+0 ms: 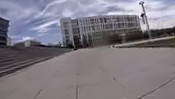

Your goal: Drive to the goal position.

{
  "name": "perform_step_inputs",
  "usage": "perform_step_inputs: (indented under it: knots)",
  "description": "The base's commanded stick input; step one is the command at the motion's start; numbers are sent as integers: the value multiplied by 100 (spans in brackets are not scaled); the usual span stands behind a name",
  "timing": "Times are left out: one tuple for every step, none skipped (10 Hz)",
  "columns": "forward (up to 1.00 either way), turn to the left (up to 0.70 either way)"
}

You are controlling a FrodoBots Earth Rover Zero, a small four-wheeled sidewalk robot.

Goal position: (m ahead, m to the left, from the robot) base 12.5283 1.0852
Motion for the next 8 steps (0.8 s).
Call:
perform_step_inputs:
  knots:
    - [70, 35]
    - [70, 35]
    - [70, 19]
    - [70, 0]
    - [70, 0]
    - [70, 0]
    - [70, 0]
    - [70, 0]
